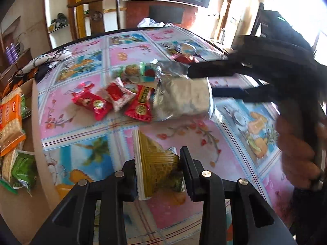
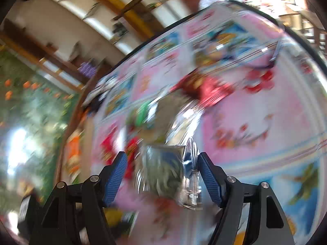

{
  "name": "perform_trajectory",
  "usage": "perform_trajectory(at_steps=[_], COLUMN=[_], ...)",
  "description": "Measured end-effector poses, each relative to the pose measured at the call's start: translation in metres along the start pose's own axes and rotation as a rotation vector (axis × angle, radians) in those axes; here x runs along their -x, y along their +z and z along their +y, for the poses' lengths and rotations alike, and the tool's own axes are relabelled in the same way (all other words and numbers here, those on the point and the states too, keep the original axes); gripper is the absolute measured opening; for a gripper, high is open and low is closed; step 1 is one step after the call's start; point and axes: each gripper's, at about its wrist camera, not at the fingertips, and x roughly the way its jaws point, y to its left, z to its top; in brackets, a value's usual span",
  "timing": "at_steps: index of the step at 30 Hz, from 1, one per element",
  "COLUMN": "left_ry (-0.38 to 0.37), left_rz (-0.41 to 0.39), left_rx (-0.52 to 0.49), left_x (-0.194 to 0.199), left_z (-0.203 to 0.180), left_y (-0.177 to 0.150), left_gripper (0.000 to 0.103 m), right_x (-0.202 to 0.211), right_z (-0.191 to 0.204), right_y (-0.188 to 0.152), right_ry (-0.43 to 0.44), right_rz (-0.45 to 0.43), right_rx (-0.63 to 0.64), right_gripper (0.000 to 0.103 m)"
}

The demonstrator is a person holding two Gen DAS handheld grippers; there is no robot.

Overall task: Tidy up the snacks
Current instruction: 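Grasp a silver foil bag with the right gripper while the left gripper grasps a yellow snack pack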

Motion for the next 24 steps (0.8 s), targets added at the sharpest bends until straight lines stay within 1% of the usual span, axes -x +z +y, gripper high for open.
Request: perform_trajectory(at_steps=[1, 2, 3, 4, 7, 8, 11, 14, 16, 18, 19, 21, 22, 24], left_ry=[0.001, 0.004, 0.003, -0.001, -0.004, -0.007, -0.011, -0.014, -0.019, -0.024, -0.021, -0.012, -0.008, -0.013], left_rz=[-0.005, -0.01, -0.014, -0.015, -0.027, -0.031, -0.046, -0.055, -0.043, -0.023, -0.018, -0.014, -0.014, 0.006], left_rx=[0.009, 0.022, 0.033, 0.04, 0.056, 0.058, 0.069, 0.083, 0.078, 0.051, 0.042, 0.032, 0.026, 0.0], left_x=[0.002, 0.003, 0.004, 0.005, 0.009, 0.011, 0.016, 0.02, 0.018, 0.015, 0.015, 0.015, 0.015, 0.014], left_z=[0.002, 0.006, 0.009, 0.011, 0.016, 0.017, 0.021, 0.026, 0.027, 0.024, 0.022, 0.02, 0.02, 0.018], left_y=[0.001, 0.002, 0.002, 0.003, 0.005, 0.006, 0.006, 0.007, 0.007, 0.006, 0.005, 0.005, 0.004, 0.003], left_gripper=[0.032, 0.032, 0.032, 0.032, 0.032, 0.032, 0.032, 0.032, 0.032, 0.033, 0.035, 0.051, 0.055, 0.074], right_x=[0.004, 0.008, 0.013, 0.019, 0.032, 0.031, 0.019, 0.0, -0.008, -0.014, -0.016, -0.02, -0.021, -0.025], right_z=[0.005, 0.01, 0.015, 0.019, 0.025, 0.028, 0.032, 0.037, 0.038, 0.041, 0.043, 0.047, 0.05, 0.056], right_y=[-0.006, -0.009, -0.011, -0.012, -0.012, -0.012, -0.012, -0.013, -0.014, -0.019, -0.02, -0.024, -0.026, -0.03], right_ry=[0.06, 0.091, 0.093, 0.072, -0.094, -0.11, -0.093, -0.088, -0.101, -0.116, -0.134, -0.159, -0.164, -0.198], right_rz=[0.031, 0.055, 0.054, 0.035, -0.08, -0.09, -0.069, -0.022, -0.005, 0.01, 0.018, 0.026, 0.031, 0.029], right_rx=[0.007, 0.023, 0.05, 0.083, 0.147, 0.166, 0.195, 0.25, 0.269, 0.294, 0.313, 0.348, 0.37, 0.41], right_gripper=[0.076, 0.077, 0.078, 0.08, 0.083, 0.084, 0.084, 0.084, 0.084, 0.084, 0.084, 0.084, 0.084, 0.084])
